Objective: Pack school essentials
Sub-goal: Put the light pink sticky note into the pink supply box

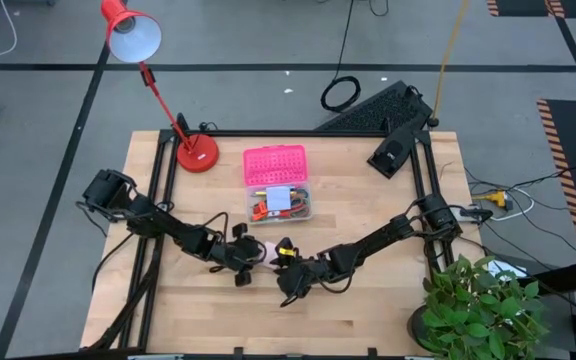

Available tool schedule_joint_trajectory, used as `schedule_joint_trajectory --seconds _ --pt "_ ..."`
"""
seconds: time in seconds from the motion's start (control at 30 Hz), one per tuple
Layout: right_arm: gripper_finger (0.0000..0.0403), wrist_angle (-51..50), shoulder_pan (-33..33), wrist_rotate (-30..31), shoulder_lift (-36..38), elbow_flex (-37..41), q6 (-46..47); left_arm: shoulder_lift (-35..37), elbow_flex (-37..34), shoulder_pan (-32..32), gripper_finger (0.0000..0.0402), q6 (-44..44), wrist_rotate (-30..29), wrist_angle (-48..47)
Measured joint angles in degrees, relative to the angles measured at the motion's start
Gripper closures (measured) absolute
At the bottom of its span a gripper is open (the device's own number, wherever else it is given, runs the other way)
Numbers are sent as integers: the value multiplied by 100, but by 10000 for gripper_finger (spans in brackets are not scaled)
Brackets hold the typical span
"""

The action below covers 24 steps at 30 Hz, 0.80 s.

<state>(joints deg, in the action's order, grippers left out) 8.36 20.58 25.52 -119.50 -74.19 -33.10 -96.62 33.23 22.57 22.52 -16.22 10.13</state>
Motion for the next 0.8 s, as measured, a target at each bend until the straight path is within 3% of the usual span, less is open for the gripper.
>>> schedule_joint_trajectory --seconds 0.47,0.8 --pt "264 -110 -156 171 175 -4 -77 20 4 239 260 -633 -375 75" --pt "264 -200 -202 151 178 -2 -78 24 11 260 261 -234 -428 -72"
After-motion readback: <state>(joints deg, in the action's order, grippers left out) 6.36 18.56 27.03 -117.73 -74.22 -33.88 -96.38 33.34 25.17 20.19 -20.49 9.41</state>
